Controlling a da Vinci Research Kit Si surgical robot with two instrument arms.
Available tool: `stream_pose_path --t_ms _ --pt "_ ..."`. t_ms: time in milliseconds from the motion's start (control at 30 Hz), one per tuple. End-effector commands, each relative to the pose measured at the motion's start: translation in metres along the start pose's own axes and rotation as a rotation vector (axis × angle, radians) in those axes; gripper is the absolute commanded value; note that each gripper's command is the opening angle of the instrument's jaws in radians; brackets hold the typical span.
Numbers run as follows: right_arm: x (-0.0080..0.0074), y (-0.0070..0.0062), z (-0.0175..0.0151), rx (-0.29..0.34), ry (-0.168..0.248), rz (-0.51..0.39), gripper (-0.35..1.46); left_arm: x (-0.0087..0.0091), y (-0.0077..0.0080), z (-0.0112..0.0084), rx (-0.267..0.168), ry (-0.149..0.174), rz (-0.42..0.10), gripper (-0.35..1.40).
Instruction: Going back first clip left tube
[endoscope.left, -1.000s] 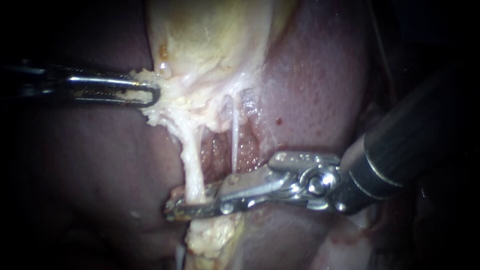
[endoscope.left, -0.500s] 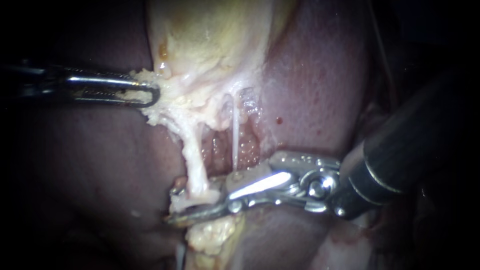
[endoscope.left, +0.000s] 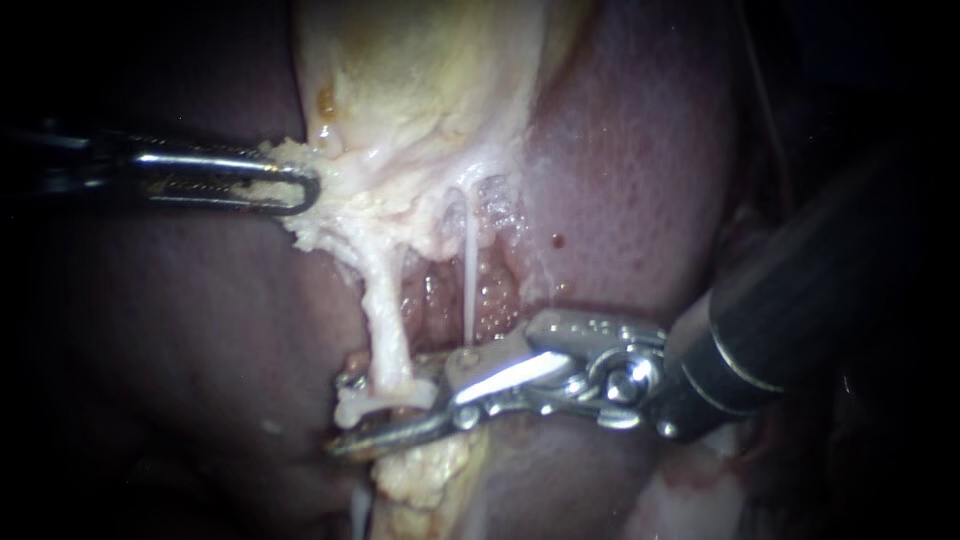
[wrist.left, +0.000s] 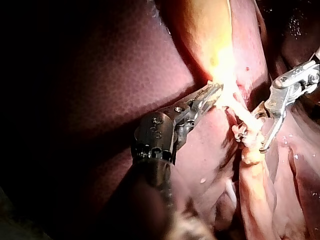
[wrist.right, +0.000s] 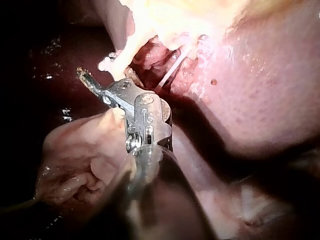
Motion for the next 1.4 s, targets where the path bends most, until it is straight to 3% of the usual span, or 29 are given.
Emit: stream_pose_path --t_ms 33,267,367,767,933,1067,1200,1400 --pt "-0.0004 0.0006 0.0002 -0.022 -0.002 -0.027 0.50 0.0000 0.0000 0.0000 0.000 0.000 0.000 -0.35" --pt "-0.0019 0.0034 -0.0006 -0.103 0.019 -0.119 0.50 0.0000 0.0000 0.0000 0.000 0.000 0.000 -0.35" --pt "-0.0021 0.0038 -0.0013 -0.108 0.019 -0.136 0.50 0.0000 0.0000 0.0000 0.000 0.000 0.000 -0.35" --pt "-0.0040 0.0019 -0.0068 -0.087 0.007 -0.269 0.50 -0.0002 -0.0001 0.0000 0.000 0.000 0.001 -0.35" --pt "-0.0049 0.0005 -0.0112 -0.144 0.021 -0.287 0.50 -0.0002 -0.0001 0.0000 0.000 0.000 0.002 -0.35" --pt "-0.0039 0.0000 -0.0146 -0.153 0.023 -0.311 0.50 -0.0003 -0.0001 0.0000 0.000 0.000 0.002 -0.35" --pt "-0.0018 -0.0004 -0.0179 -0.161 0.026 -0.324 0.50 -0.0003 -0.0001 0.0000 0.000 0.000 0.002 -0.35" --pt "-0.0001 -0.0005 -0.0204 -0.163 0.027 -0.343 0.50 -0.0003 -0.0001 0.0000 0.000 0.000 0.002 -0.35"
